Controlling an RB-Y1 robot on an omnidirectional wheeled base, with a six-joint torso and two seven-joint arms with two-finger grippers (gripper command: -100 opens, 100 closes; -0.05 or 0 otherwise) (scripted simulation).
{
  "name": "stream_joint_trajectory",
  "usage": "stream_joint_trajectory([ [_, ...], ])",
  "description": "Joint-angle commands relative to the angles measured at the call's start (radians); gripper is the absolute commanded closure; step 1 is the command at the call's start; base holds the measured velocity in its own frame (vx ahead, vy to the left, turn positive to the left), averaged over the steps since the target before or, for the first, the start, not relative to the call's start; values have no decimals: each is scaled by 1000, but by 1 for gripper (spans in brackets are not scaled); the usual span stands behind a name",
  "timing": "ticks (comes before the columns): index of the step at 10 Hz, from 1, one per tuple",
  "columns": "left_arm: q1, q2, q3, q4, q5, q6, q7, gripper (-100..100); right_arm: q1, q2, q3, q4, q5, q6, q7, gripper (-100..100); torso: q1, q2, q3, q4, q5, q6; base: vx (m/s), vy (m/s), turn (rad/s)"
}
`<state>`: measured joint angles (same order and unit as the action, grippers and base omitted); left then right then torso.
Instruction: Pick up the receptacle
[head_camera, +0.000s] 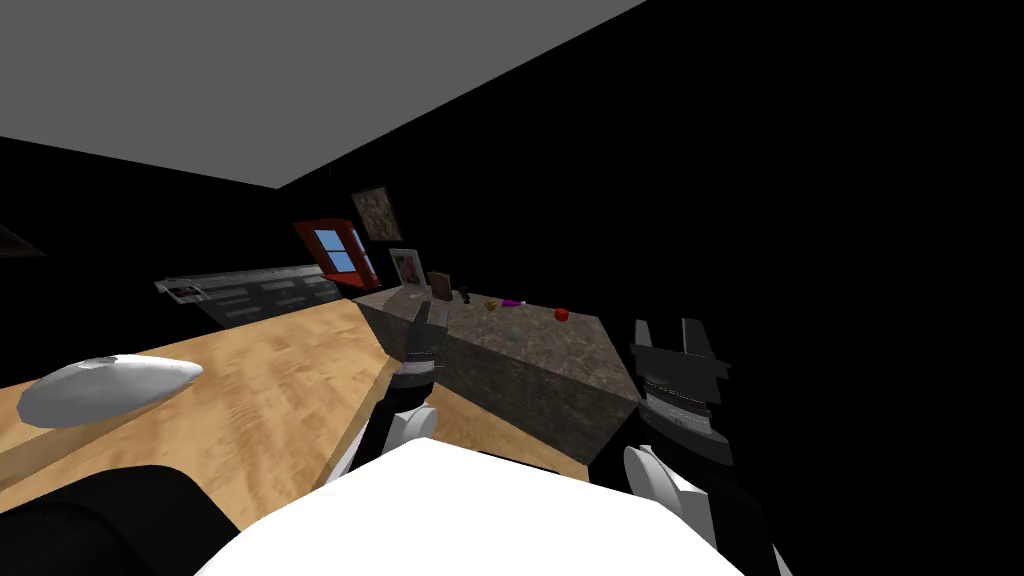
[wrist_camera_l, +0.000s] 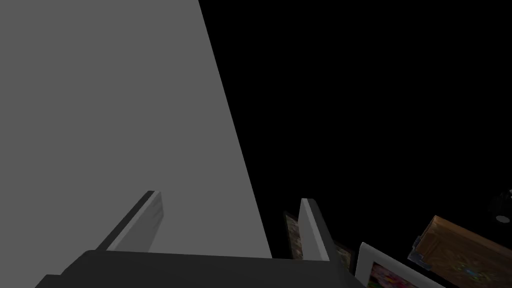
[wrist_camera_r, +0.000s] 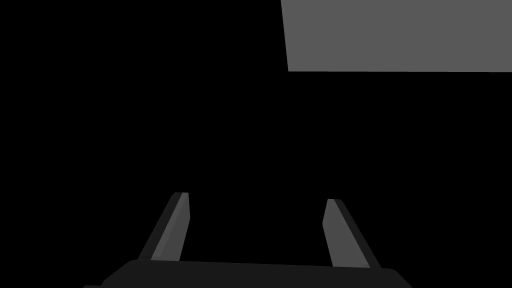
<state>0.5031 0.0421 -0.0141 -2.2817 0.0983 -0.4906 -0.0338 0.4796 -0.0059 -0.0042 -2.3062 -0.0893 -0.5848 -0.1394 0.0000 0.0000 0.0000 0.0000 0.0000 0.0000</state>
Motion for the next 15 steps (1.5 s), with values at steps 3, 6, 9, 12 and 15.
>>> stream_joint_trajectory([
  [3, 33, 69, 43, -26, -45, -16, 17, -100, 0, 0, 0, 0, 0, 0, 0, 0, 2, 0, 0, 0, 0, 0, 13, 25, -174],
  [6, 78, 130, 91, -51, -109, -33, 34, -100, 0, 0, 0, 0, 0, 0, 0, 0, 3, -1, 0, 0, 1, 0, 16, 40, -241],
  [9, 138, 204, 149, -74, -199, -54, 50, -100, 0, 0, 0, 0, 0, 0, 0, 0, 4, -1, -1, 0, 1, 0, 20, 56, -331],
  [12, 185, 262, 190, -84, -272, -68, 58, -100, 0, 0, 0, 0, 0, 0, 0, 0, 5, -2, -1, 0, 1, 0, 20, 66, -306],
  [15, 237, 331, 233, -86, -355, -83, 62, -100, 0, 0, 0, 0, 0, 0, 0, 0, 5, -2, -1, 0, 1, 1, 13, 58, -318],
])
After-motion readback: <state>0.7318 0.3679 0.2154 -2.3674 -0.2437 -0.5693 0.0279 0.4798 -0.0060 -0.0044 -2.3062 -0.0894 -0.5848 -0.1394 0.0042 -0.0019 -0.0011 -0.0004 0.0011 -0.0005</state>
